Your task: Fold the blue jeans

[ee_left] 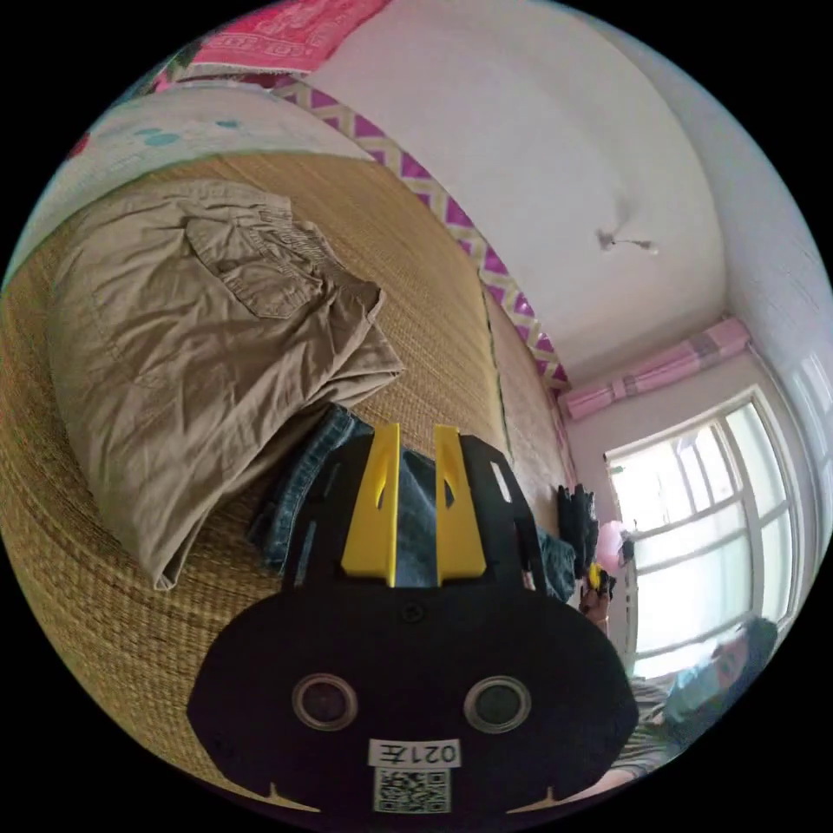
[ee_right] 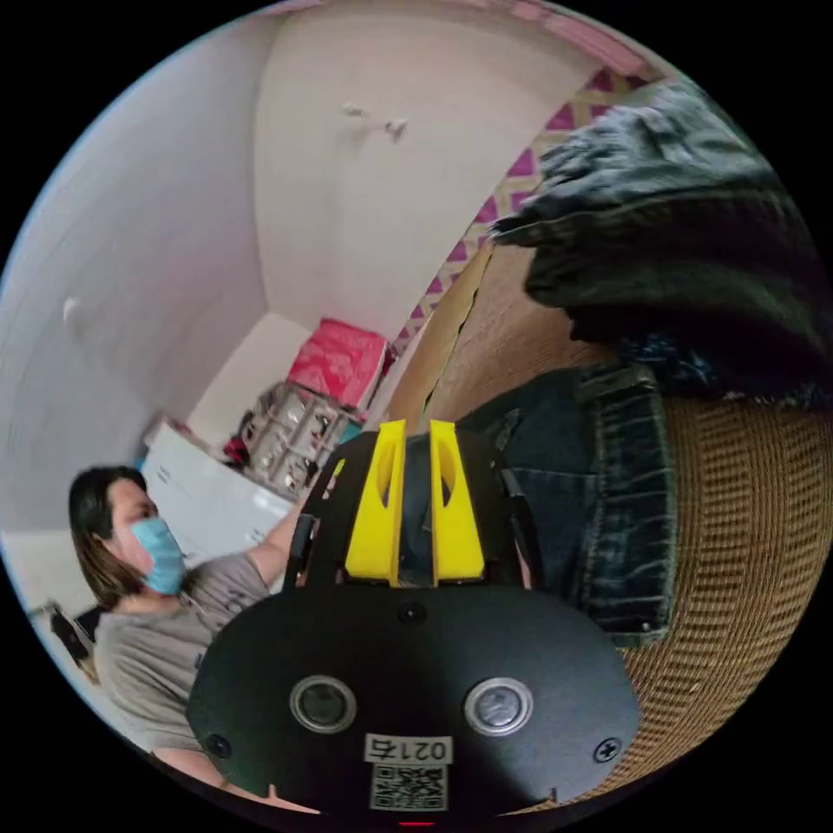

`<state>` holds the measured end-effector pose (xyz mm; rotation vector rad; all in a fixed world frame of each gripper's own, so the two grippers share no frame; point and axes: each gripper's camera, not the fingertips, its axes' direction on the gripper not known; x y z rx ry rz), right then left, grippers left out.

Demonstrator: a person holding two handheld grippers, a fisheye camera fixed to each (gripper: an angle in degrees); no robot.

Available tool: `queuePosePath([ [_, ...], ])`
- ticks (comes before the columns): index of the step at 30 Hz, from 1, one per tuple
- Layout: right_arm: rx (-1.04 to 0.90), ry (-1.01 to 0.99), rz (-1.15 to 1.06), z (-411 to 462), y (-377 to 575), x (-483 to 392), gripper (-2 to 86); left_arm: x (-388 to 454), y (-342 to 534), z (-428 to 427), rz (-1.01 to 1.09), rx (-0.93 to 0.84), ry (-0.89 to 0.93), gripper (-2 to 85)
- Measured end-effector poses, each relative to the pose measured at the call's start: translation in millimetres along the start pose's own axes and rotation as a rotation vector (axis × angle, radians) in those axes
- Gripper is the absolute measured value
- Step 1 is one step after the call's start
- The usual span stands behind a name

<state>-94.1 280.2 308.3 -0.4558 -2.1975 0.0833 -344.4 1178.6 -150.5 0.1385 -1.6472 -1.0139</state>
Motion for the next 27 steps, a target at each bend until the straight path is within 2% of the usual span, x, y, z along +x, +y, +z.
queuePosePath([
  [3,-0.162,0.152,-0.234,53,0,-68,2.2,41,32,38,0.207,-0.128,-0.077,6.9],
  [5,-0.313,0.324,-0.400,111,5,-111,0.7,68,53,73,0.346,-0.200,-0.119,6.7],
  [7,-0.442,0.484,-0.475,159,10,-125,-0.2,88,79,130,0.491,-0.312,-0.266,4.4],
  [8,-0.544,0.630,-0.497,190,14,-123,-0.5,86,83,144,0.501,-0.343,-0.326,3.6],
  [10,-0.616,0.738,-0.557,216,24,-115,-0.8,64,81,140,0.459,-0.276,-0.326,0.2],
  [13,-0.570,0.681,-0.518,208,17,-119,-1.0,5,64,125,0.208,-0.286,-0.132,-0.7],
  [15,-0.566,0.686,-0.508,209,15,-125,-1.0,-10,68,107,0.155,-0.236,-0.164,-0.8],
  [17,-0.539,0.709,-0.520,208,17,-137,-0.9,-17,80,75,0.154,-0.127,-0.256,-0.9],
  [18,-0.529,0.707,-0.502,206,16,-139,-0.9,-23,91,53,0.158,-0.069,-0.265,-0.9],
  [19,-0.508,0.681,-0.468,199,15,-146,-0.8,-27,102,37,0.180,-0.047,-0.201,-0.8],
  [22,-0.400,0.523,-0.533,182,23,-189,-0.7,-27,133,14,0.228,-0.098,-0.033,-0.4],
  [27,-0.462,0.375,-0.782,223,65,-269,-0.6,-30,198,-24,0.171,-0.073,-0.022,3.9],
])
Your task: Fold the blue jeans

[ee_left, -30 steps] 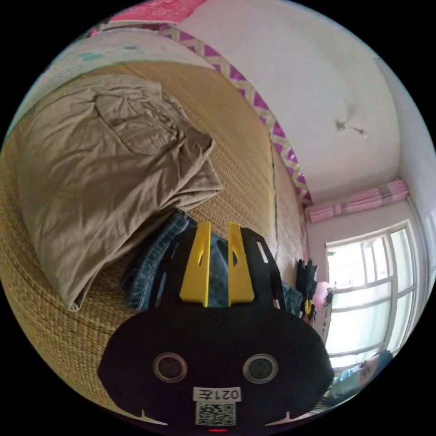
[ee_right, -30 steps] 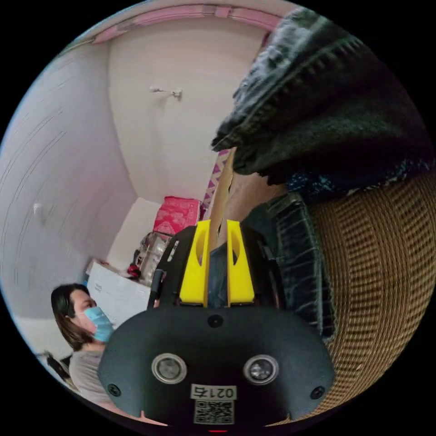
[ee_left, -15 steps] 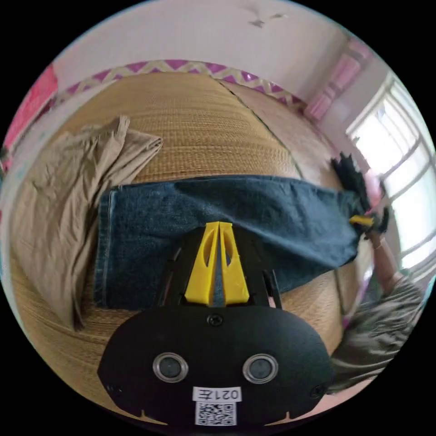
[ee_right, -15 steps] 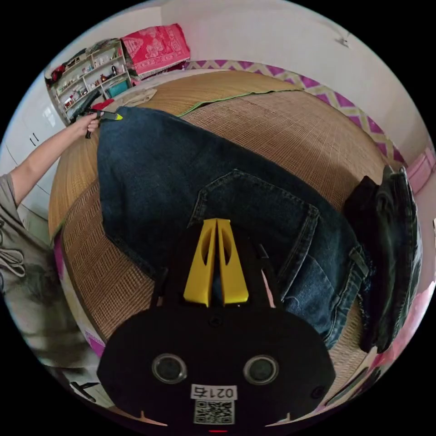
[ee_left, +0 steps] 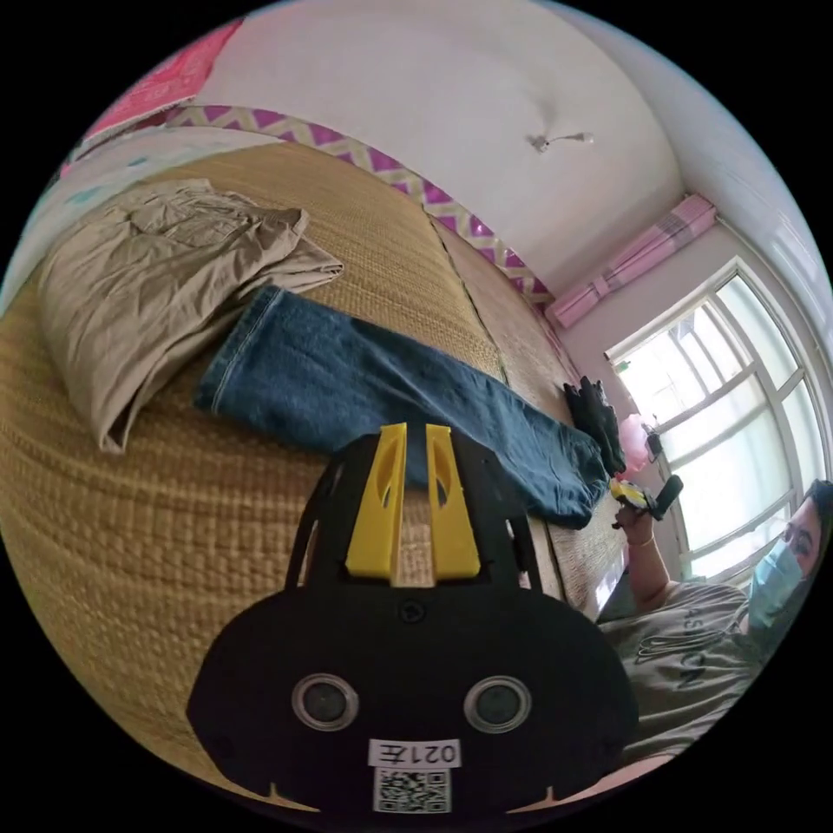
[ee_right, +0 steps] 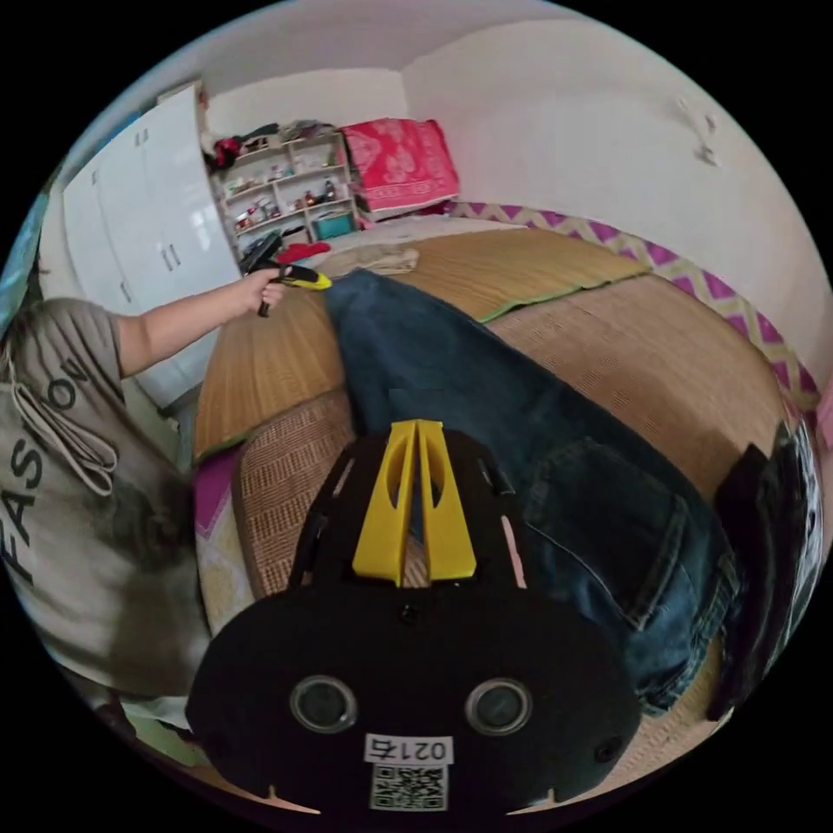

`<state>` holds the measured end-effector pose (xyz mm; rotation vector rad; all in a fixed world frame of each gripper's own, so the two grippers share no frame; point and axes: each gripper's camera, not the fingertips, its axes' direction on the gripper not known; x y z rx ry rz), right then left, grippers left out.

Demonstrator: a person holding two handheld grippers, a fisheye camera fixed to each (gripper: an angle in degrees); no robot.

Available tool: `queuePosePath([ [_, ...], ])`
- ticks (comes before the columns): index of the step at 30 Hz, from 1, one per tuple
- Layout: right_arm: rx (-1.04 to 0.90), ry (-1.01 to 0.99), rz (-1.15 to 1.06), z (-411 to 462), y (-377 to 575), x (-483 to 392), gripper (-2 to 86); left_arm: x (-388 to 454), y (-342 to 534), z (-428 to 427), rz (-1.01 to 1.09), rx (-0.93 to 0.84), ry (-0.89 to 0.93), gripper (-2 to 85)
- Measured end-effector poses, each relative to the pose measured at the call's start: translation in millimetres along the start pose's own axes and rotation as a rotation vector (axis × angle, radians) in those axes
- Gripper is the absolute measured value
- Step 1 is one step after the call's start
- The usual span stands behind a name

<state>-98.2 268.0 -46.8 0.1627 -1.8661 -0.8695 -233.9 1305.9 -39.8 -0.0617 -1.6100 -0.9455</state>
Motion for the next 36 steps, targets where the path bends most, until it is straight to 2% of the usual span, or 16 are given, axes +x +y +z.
queuePosePath([
  [3,-0.182,0.132,-0.055,46,-13,-31,-0.7,-6,32,-7,-0.038,-0.022,0.018,6.0],
  [4,-0.313,0.153,-0.091,70,-8,-39,-0.7,-8,42,-10,-0.039,-0.029,0.006,6.2],
  [5,-0.263,0.129,-0.074,68,0,-46,-0.7,-9,47,-12,-0.041,-0.033,-0.005,6.3],
  [8,-0.307,0.140,-0.097,63,8,-62,-0.8,-21,64,-33,-0.078,-0.029,-0.017,5.9],
  [10,-0.308,0.181,-0.117,60,11,-69,-0.8,-39,73,-60,-0.160,0.039,0.003,5.7],
  [13,-0.226,0.256,-0.044,44,17,-69,-0.8,-69,73,-89,-0.295,0.127,0.005,7.2],
  [16,-0.099,0.238,0.051,17,33,-65,-0.8,-102,70,-112,-0.451,0.209,0.023,10.3],
  [19,-0.024,0.206,0.121,-7,56,-61,-0.7,-113,61,-136,-0.512,0.270,0.024,11.3],
  [26,0.042,0.178,0.279,-46,117,-42,-0.7,-103,2,-162,-0.510,0.301,-0.072,10.4],
  [29,0.051,0.127,0.345,-53,142,-29,-0.7,-107,-13,-169,-0.536,0.354,-0.026,5.6],
  [30,0.049,0.121,0.354,-54,147,-27,-0.7,-108,-15,-176,-0.538,0.359,-0.027,1.5],
  [32,0.047,0.122,0.396,-61,168,-18,-0.7,-104,-22,-192,-0.501,0.382,0.028,0.1],
  [36,0.076,0.105,0.461,-77,202,-4,-0.6,-37,-54,-253,-0.375,0.356,-0.033,-0.7],
])
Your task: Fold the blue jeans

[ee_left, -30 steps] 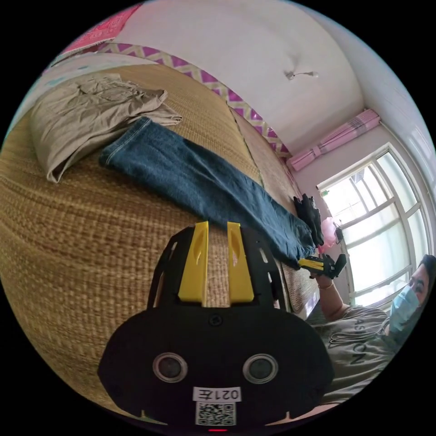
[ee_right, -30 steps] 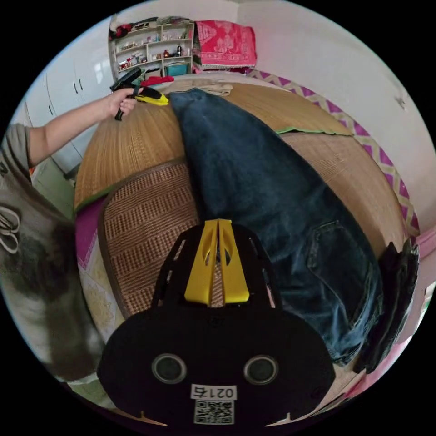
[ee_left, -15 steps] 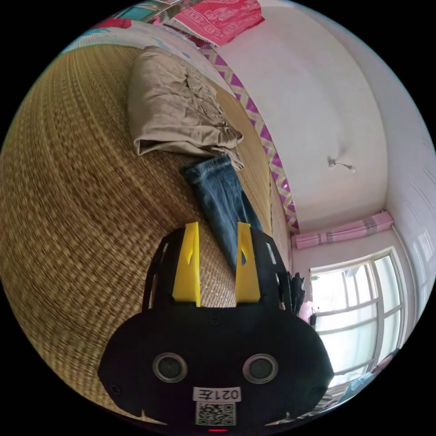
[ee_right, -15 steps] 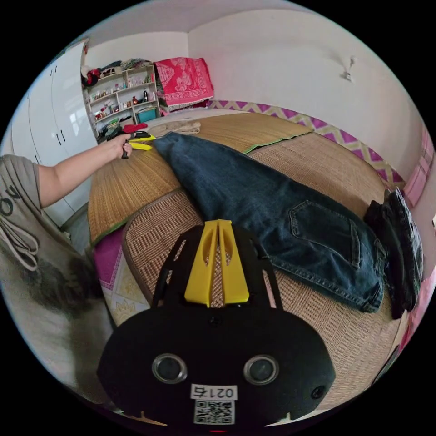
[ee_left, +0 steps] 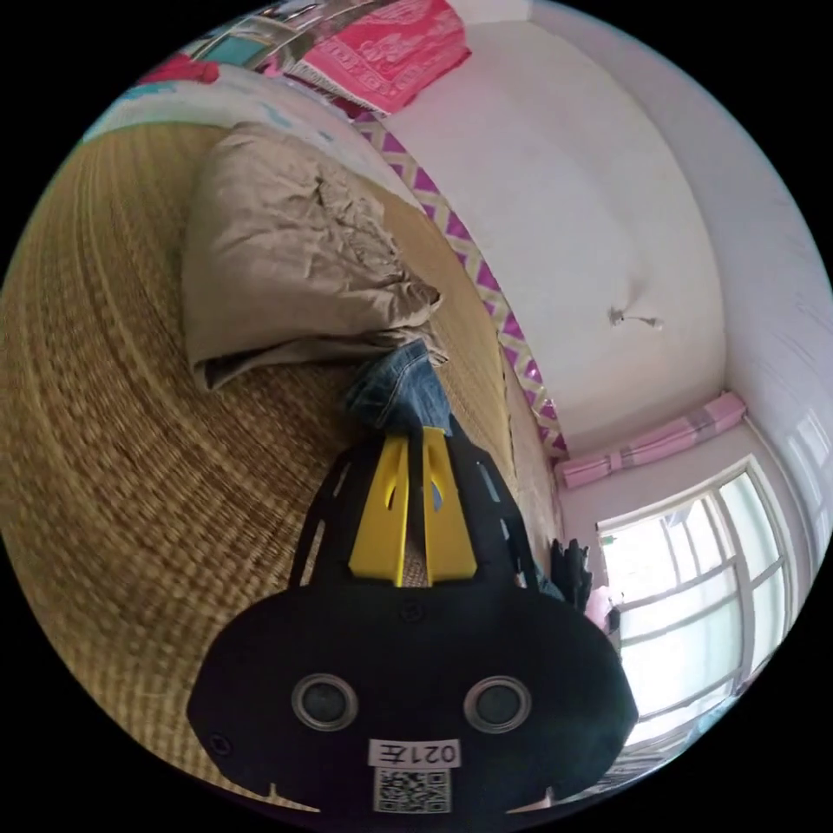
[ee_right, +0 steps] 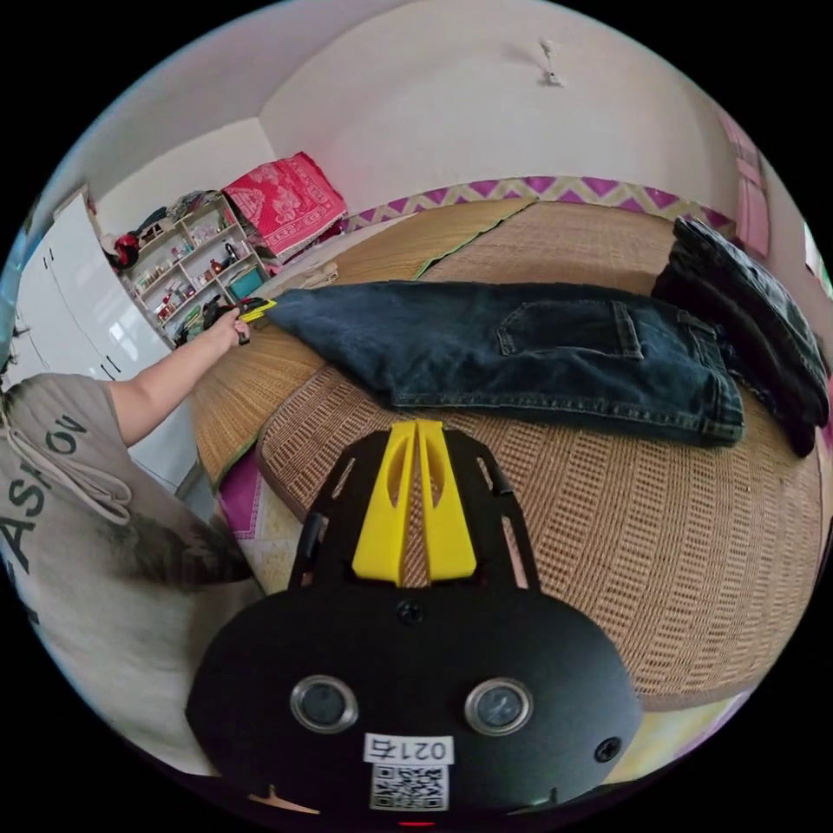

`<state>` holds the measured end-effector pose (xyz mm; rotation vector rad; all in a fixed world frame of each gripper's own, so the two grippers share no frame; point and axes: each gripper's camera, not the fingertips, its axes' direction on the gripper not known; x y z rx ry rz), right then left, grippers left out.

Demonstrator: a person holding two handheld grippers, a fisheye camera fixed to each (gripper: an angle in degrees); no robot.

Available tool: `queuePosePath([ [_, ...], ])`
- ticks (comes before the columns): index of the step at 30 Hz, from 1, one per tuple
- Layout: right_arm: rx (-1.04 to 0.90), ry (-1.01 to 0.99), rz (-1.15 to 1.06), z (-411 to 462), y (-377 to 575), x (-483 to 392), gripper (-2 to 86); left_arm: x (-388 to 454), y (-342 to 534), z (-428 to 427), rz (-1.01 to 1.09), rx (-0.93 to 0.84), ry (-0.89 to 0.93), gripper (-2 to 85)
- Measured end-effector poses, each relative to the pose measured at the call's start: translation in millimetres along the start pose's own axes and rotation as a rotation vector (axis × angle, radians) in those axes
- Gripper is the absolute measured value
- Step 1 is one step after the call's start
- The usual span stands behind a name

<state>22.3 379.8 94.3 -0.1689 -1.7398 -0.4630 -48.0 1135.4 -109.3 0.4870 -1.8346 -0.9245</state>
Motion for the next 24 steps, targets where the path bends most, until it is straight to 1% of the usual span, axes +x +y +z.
queuePosePath([
  [4,0.034,-0.046,0.052,-20,23,32,-0.6,92,-14,-79,0.108,-0.066,-0.125,-0.9],
  [5,0.051,-0.057,0.065,-26,30,40,-0.6,101,-14,-92,0.111,-0.072,-0.136,-0.9],
  [7,0.080,-0.076,0.082,-34,40,51,-0.6,124,-9,-144,0.093,-0.089,-0.161,-0.9],
  [10,0.118,-0.119,0.099,-44,55,67,-0.6,134,4,-207,0.025,-0.081,-0.185,-0.9],
  [14,0.135,-0.150,0.100,-50,71,84,-0.6,165,16,-261,-0.022,-0.024,-0.205,-0.9],
  [17,0.135,-0.161,0.095,-53,80,92,-0.6,281,18,-279,0.128,0.050,-0.206,-0.9],
  [19,0.140,-0.171,0.091,-55,85,95,-0.6,426,35,-266,0.380,0.066,-0.212,-0.9],
  [20,0.145,-0.175,0.088,-57,88,96,-0.6,464,44,-258,0.448,0.062,-0.212,-0.9],
  [22,0.148,-0.181,0.087,-58,94,98,-0.6,603,96,-208,0.690,0.011,-0.192,-0.8],
  [23,0.153,-0.187,0.088,-59,97,99,-0.6,633,113,-192,0.744,-0.003,-0.186,-0.8],
  [24,0.154,-0.190,0.088,-59,99,100,-0.6,682,146,-157,0.831,-0.042,-0.180,-0.8],
])
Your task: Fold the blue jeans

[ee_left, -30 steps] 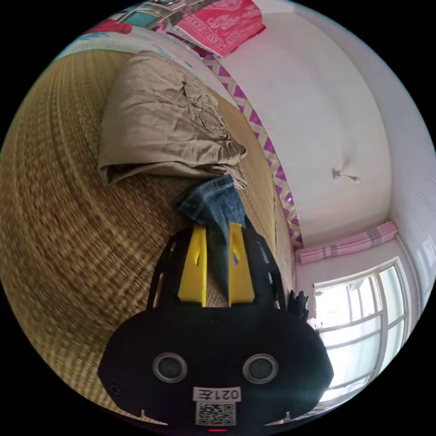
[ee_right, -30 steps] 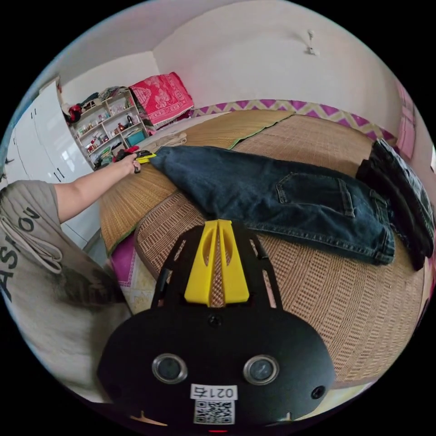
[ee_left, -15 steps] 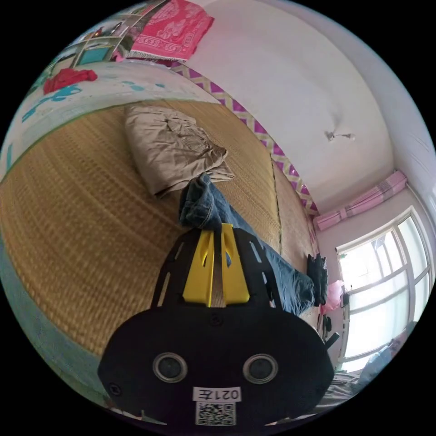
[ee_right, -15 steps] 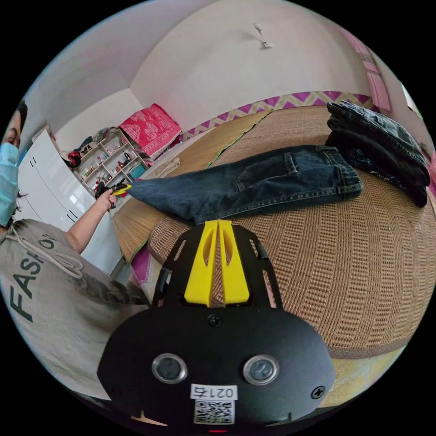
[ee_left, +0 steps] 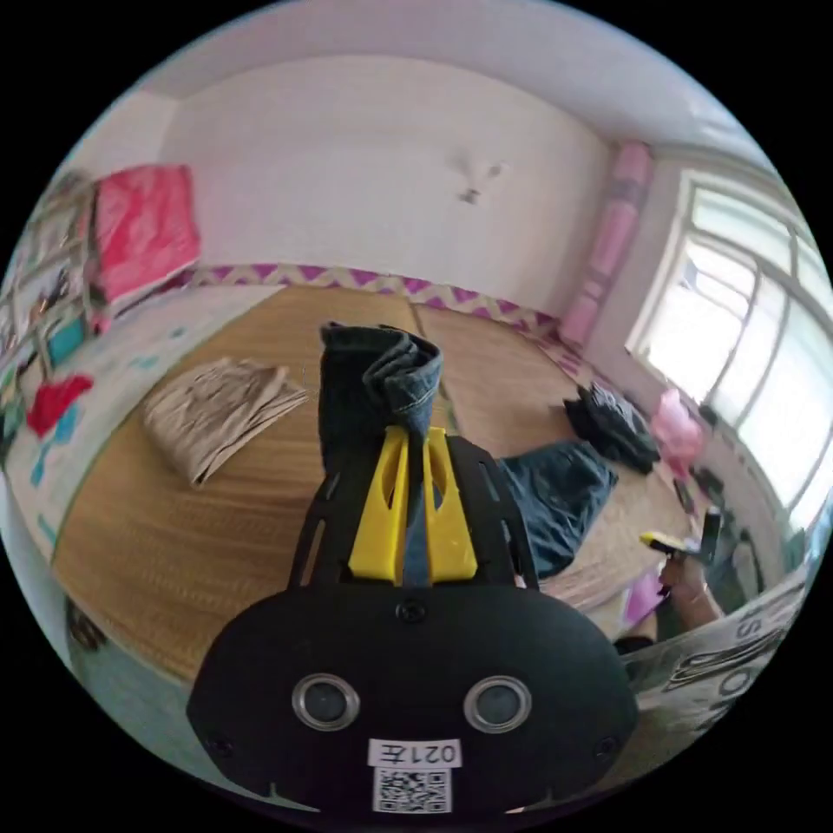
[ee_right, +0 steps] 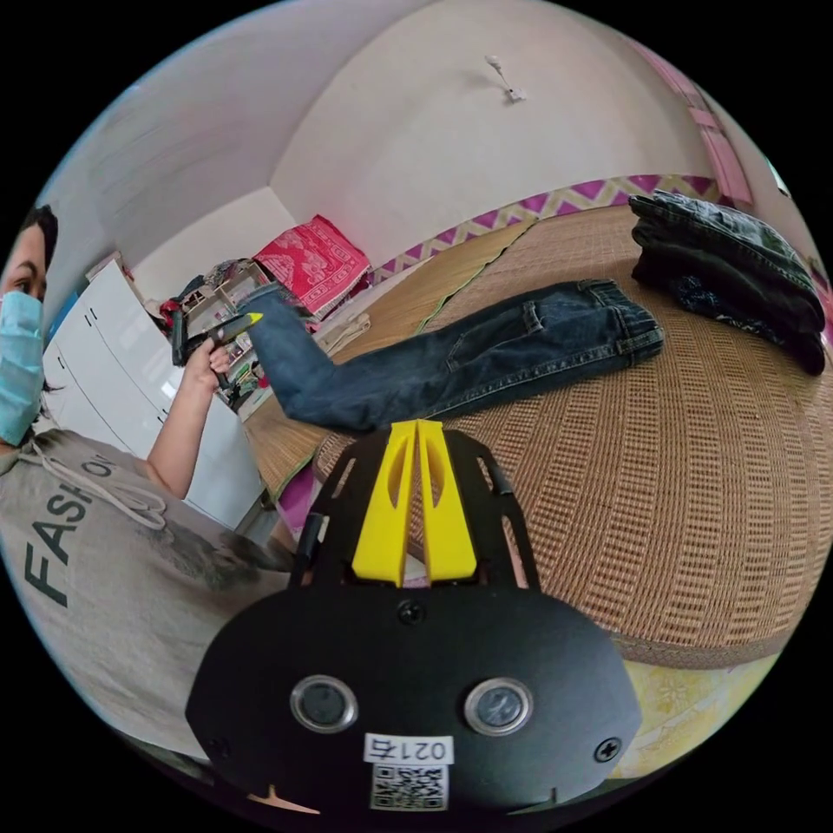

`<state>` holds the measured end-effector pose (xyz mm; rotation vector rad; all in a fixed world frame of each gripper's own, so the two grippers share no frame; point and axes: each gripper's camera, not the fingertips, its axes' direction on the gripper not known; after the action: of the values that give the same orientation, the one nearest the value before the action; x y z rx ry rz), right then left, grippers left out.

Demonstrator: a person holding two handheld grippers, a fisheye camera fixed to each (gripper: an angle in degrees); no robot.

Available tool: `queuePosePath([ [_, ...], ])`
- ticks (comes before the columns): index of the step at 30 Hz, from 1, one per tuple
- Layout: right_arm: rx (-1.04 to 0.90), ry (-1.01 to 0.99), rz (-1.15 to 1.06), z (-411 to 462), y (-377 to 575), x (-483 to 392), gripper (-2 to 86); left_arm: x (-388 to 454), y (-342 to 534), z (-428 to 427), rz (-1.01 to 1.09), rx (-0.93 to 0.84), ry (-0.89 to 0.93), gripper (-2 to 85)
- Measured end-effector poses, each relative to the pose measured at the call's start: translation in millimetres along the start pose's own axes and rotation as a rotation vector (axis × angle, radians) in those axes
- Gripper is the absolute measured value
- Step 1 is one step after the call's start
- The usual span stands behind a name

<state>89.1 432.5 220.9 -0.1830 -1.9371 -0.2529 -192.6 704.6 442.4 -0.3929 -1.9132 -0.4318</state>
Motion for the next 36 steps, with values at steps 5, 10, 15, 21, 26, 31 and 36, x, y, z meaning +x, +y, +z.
queuePosePath([
  [5,0.012,-0.023,0.015,-13,14,8,-0.6,186,-7,168,0.272,-0.271,-0.115,-0.8],
  [10,0.019,-0.005,0.023,-32,24,14,-0.6,261,-20,198,0.308,-0.270,-0.286,-0.7],
  [15,0.023,0.002,0.061,-41,32,27,-0.4,324,-52,199,0.433,-0.248,-0.309,0.3],
  [21,0.052,-0.001,0.103,-46,24,37,0.8,341,-52,229,0.534,-0.347,-0.318,5.0],
  [26,0.143,-0.139,0.462,-42,-5,110,11.5,309,-70,175,0.476,-0.227,0.036,6.0],
  [31,0.239,-0.150,0.750,-29,-28,154,15.2,217,-74,150,0.256,-0.213,0.302,4.9],
  [36,0.289,-0.086,0.844,-7,-63,146,14.0,147,-52,115,0.200,-0.198,0.321,4.0],
])
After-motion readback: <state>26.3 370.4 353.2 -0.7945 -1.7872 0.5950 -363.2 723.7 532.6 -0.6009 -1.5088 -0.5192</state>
